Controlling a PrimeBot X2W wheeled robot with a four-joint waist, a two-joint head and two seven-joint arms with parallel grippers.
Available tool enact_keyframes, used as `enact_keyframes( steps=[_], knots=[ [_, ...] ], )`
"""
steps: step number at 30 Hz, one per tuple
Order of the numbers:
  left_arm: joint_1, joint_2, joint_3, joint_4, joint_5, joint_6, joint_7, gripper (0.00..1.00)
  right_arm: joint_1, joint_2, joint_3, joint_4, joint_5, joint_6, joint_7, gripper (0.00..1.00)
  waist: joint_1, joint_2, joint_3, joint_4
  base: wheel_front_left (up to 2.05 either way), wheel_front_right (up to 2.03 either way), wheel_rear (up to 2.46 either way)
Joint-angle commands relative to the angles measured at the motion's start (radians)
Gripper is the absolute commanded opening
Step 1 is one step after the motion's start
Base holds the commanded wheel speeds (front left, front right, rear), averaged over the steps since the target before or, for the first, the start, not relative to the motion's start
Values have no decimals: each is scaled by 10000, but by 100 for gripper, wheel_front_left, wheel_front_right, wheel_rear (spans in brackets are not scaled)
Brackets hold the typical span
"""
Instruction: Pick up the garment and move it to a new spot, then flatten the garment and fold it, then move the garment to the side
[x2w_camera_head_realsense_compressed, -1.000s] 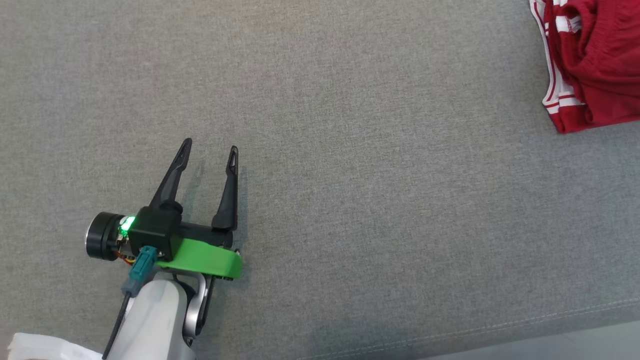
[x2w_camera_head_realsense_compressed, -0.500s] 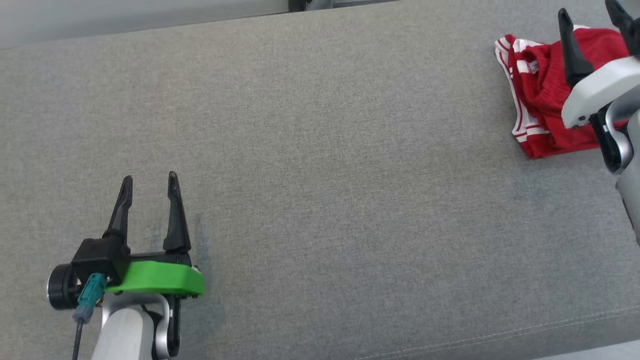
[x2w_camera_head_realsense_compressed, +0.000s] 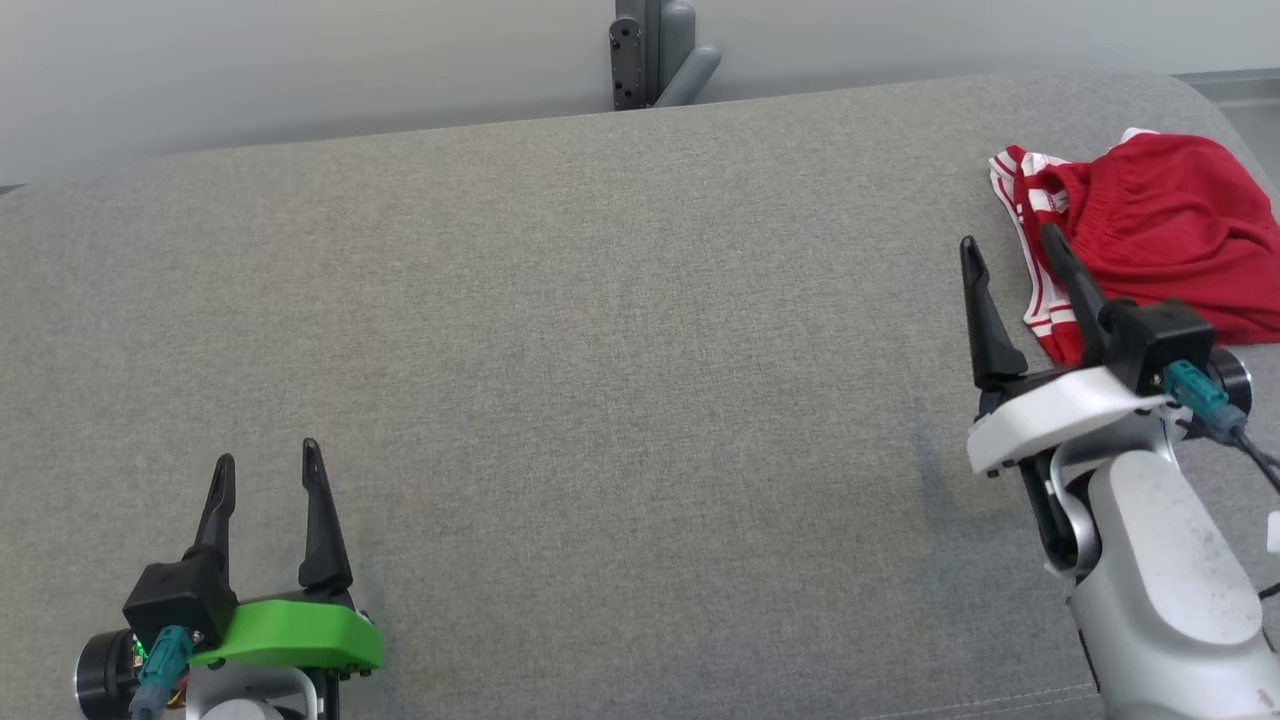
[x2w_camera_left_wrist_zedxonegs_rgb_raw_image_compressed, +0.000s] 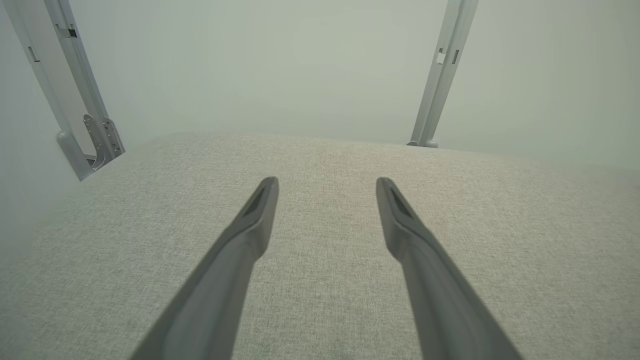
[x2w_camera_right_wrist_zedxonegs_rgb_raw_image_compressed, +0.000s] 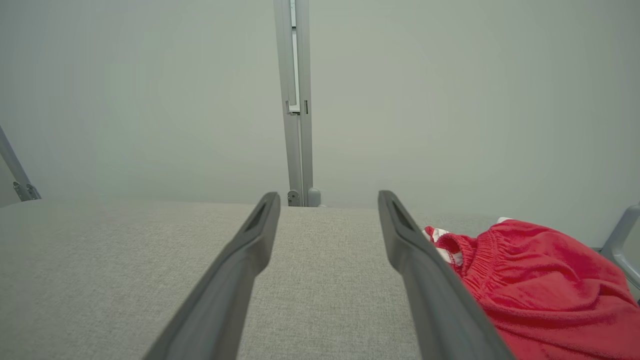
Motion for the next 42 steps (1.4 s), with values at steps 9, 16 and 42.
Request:
enact_keyframes(
  steps=[9,16,42],
  knots=[
    [330,-133,-13,79,-72,26,-21,100,2117,1042,-538,-1688,-419,-19,230,100,1,57,-358,364,0,0,0],
    [464,-231,-33,147,17,-49,-21,100,2738,1106,-127,-2011,-16,-19,252,100,1,57,-460,474,0,0,0],
    [795,-389,-92,217,293,-48,-22,100,3257,1109,287,-1853,355,-19,267,100,1,57,-978,532,0,0,0]
  ],
)
